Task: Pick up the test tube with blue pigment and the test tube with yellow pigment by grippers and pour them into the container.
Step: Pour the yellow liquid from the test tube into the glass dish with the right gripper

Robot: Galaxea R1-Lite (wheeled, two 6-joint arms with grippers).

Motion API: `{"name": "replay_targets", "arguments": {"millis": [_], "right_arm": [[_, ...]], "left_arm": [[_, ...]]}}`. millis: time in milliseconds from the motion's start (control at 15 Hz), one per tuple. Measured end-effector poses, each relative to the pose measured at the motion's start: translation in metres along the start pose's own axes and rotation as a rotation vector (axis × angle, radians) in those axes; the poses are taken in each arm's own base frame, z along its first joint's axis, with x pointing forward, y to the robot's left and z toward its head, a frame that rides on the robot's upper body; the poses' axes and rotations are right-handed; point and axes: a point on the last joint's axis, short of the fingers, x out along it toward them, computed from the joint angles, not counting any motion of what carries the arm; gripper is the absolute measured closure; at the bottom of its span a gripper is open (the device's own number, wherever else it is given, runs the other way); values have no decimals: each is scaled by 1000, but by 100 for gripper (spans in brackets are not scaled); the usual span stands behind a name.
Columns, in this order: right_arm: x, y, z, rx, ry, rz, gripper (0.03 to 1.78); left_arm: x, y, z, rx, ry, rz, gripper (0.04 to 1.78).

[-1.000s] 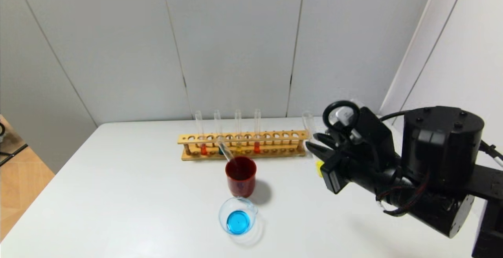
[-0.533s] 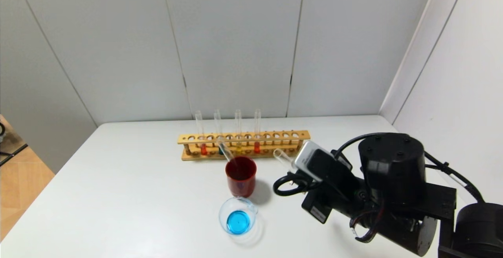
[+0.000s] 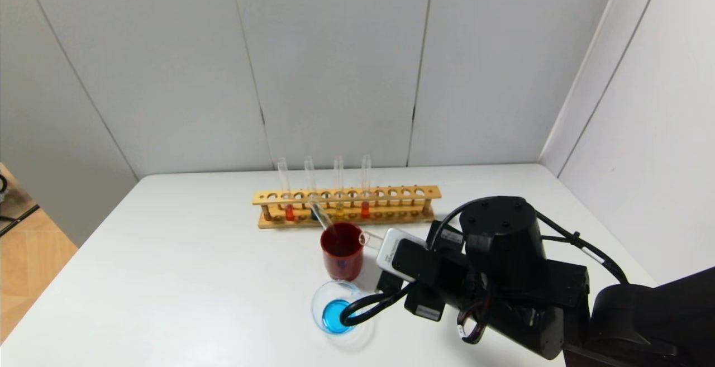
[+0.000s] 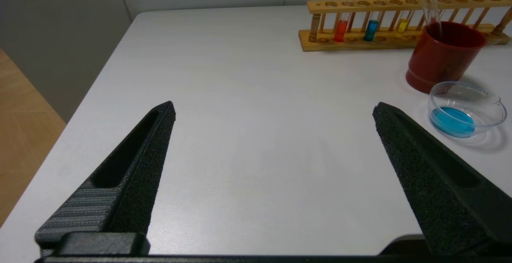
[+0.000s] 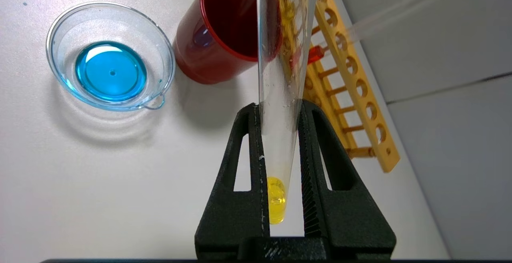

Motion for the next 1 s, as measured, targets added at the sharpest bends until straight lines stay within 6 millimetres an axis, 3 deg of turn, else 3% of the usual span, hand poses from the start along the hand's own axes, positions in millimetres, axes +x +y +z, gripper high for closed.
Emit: {"name": "replay_targets", "arguments": {"millis": [533, 1000], "right_arm": [[28, 13, -4, -174, 37, 45, 149], [37, 19, -13, -405, 74, 69, 149]], "left_arm": [[0, 0, 0, 0, 0, 0, 7], [0, 0, 0, 0, 0, 0, 7]]}}
